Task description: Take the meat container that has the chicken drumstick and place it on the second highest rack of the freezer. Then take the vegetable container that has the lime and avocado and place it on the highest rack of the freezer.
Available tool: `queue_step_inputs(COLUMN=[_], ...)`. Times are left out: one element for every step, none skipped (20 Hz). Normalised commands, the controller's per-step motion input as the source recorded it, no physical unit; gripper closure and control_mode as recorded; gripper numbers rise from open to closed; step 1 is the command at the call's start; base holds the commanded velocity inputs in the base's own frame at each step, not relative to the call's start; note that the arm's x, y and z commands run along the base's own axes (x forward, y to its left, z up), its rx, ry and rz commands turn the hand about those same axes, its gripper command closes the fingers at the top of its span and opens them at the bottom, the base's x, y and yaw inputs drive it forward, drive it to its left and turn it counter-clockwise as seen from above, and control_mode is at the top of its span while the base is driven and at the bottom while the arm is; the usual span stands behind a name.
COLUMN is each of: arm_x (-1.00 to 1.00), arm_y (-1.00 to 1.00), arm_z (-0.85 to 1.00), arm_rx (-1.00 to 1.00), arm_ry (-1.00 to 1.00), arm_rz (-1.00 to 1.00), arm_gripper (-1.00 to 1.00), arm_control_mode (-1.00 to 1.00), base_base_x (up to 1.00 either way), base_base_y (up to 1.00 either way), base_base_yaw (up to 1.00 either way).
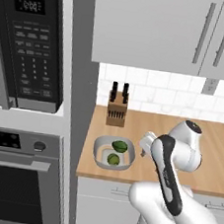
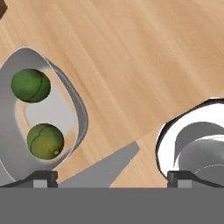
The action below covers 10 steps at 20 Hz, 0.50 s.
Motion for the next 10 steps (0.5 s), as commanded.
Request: queue_step_inputs(arm_x=[0.39, 0.47, 0.53, 0.56, 0.57, 0.56, 0.5, 0.44, 0.36, 0.29], arm_y=[0.09, 0.13, 0.21, 0.18, 0.16, 0.2, 0.28, 0.26, 0.16, 0.17], arm_z=[-0.19, -0.13, -0.15, -0.13, -0.18, -0.25, -0.43, -0.6, -0.63, -0.61], arm_rx=[-0.01, -0.01, -0.02, 0.0, 0.0, -0.01, -0.08, -0.12, -0.11, -0.11], arm_ry=[0.0, 0.0, 0.0, 0.0, 0.0, 0.0, 0.03, 0.05, 0.01, 0.01], arm_rz=[0.0, 0.0, 0.0, 0.0, 0.0, 0.0, 0.0, 0.0, 0.0, 0.0], arm_gripper=[-1.0, -1.0, -1.0, -1.0, -1.0, -1.0, -1.0, -1.0, -1.0, -1.0], arm_control_mode=[-1.0, -1.0, -1.0, -1.0, -1.0, -1.0, -1.0, -1.0, -1.0, -1.0], base_base_x=[0.0, 0.0, 0.0, 0.0, 0.0, 0.0, 0.0, 0.0, 0.0, 0.0], base_base_y=[0.0, 0.0, 0.0, 0.0, 0.0, 0.0, 0.0, 0.0, 0.0, 0.0], base_base_yaw=[0.0, 0.0, 0.0, 0.0, 0.0, 0.0, 0.0, 0.0, 0.0, 0.0])
